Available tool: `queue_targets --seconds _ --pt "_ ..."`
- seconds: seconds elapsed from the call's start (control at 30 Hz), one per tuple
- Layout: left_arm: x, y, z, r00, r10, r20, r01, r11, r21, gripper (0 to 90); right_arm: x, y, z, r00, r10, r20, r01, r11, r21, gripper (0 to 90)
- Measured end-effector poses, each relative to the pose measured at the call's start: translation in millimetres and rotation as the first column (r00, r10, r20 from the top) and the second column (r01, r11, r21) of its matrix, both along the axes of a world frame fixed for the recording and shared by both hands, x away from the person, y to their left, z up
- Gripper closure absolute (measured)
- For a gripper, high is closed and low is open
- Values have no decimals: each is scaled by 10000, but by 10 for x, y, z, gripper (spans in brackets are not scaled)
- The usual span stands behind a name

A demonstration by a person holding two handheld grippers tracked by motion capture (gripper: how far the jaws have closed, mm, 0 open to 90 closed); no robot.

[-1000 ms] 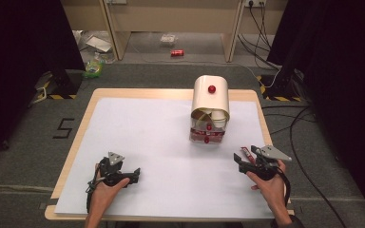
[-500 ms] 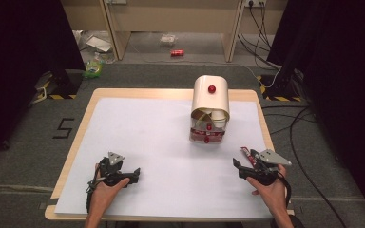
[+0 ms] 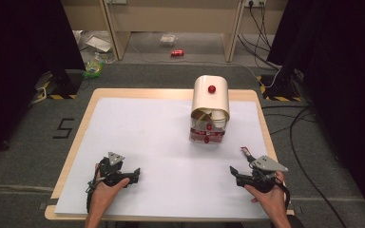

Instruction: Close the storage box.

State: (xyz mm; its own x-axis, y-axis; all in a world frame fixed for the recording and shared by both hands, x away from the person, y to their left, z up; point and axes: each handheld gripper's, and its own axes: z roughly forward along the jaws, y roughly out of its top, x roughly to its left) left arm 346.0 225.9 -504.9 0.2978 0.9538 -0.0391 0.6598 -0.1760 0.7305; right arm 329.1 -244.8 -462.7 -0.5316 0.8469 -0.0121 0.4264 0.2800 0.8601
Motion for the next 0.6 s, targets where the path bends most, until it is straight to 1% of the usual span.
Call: queue_targets --seconds 0.27,0.33,0.37,0.5,0.6 --pt "-1 1 0 10000 5 8 -5 10000 -21 7 -96 -7 -6 9998 216 -58 -218 9991 -358 206" --pt "-1 1 -1 10000 9 21 -9 10000 -25 8 -125 -3 -9 9995 253 -198 -261 9988 -406 204" --pt "-1 1 -1 10000 9 22 -8 10000 -24 8 -131 -5 -14 9992 346 -202 -356 9982 -485 204" --pt "0 2 0 10000 1 11 -1 10000 -30 8 -155 -3 -35 9986 434 -297 -455 9962 -737 205" --pt "0 2 0 10000 0 11 0 10000 -29 8 -164 -39 -73 9981 473 -388 -493 9974 -525 219"
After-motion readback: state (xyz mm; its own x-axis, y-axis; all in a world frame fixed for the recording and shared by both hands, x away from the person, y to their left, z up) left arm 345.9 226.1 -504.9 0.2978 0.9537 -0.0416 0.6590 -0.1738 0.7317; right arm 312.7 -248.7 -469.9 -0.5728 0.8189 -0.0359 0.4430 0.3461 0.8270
